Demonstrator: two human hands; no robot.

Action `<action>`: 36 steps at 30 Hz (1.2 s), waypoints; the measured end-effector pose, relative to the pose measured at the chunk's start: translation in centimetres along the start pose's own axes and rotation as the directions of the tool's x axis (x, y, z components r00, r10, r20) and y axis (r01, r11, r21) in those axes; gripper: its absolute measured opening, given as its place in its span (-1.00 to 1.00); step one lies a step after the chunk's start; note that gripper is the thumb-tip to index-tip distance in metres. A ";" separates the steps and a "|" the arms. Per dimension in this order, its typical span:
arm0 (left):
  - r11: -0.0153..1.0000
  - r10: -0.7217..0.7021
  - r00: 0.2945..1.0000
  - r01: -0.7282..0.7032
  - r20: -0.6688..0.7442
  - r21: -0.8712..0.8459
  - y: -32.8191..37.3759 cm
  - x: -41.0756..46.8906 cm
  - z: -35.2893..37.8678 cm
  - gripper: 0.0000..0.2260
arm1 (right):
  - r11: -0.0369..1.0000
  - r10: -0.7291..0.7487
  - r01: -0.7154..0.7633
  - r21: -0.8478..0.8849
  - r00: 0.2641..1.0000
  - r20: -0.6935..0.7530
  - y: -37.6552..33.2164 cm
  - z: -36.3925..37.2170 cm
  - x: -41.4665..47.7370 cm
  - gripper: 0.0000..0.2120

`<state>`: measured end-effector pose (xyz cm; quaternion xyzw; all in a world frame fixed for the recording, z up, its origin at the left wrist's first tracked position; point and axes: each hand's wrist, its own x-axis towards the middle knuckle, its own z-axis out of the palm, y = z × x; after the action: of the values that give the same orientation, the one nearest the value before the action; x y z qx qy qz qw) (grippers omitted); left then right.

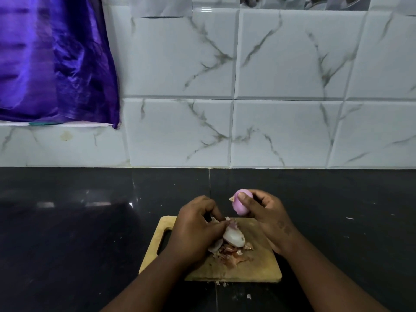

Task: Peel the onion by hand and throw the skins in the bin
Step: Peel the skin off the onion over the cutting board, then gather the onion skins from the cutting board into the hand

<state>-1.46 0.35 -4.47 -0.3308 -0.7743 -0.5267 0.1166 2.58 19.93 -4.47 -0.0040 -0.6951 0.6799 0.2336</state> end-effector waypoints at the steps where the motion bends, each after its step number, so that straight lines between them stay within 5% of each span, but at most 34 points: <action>1: 0.998 -0.036 0.999 0.034 -0.035 -0.049 -0.1 0.1 0.0 -0.80 | 0.999 0.030 -0.030 0.041 1.000 -0.005 -0.1 0.1 0.0 -0.64; 4: 0.964 -0.174 0.973 0.137 -0.154 -0.229 0.2 0.4 -0.2 -0.82 | 0.976 0.125 -0.115 0.187 0.991 -0.044 0.0 0.3 0.3 -0.65; 7: 0.886 -0.340 0.924 0.252 -0.176 -0.389 0.2 0.6 -0.4 -0.49 | 0.954 0.196 -0.179 0.241 0.979 -0.049 0.1 0.4 0.4 -0.46; 13: 0.880 -0.437 0.888 0.455 0.145 -0.135 -1.2 0.1 0.5 0.03 | 0.955 0.233 -0.251 0.159 0.964 0.128 0.0 1.5 0.0 -0.55; 16: 0.896 -0.428 0.872 0.444 0.239 -0.014 -0.4 0.1 1.1 -0.01 | 0.951 0.283 -0.297 0.089 0.949 0.139 -0.5 3.0 -0.3 -0.55; 20: 0.881 -0.366 0.860 0.443 0.356 -0.164 1.7 -0.4 0.4 -0.27 | 0.912 0.374 -0.385 0.139 0.922 0.097 -0.6 4.7 -1.5 -0.41; 22: 0.929 -0.277 0.885 0.346 0.374 -0.133 1.8 -0.9 0.3 -0.32 | 0.893 0.385 -0.390 0.222 0.920 0.068 -1.2 4.3 -2.1 -0.36; 24: 0.978 -0.198 0.896 0.154 0.398 0.141 1.7 -1.6 0.1 -0.22 | 0.854 0.403 -0.384 0.352 0.915 0.023 -1.4 3.4 -2.2 -0.32; 28: 0.844 -0.146 0.836 -0.174 0.529 0.507 1.0 -2.8 0.4 0.20 | 0.819 0.419 -0.341 0.461 0.905 -0.076 -1.5 2.7 -2.4 -0.38; 36: 0.787 -0.190 0.830 -0.190 0.524 0.586 0.5 -2.0 1.1 -0.07 | 0.857 0.428 -0.377 0.351 0.900 -0.081 -1.7 3.1 -2.5 -0.37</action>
<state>0.53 0.70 -5.65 -0.4128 -0.9021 -0.1250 -0.0128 4.36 16.10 -3.60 -0.1639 -0.5358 0.8169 0.1368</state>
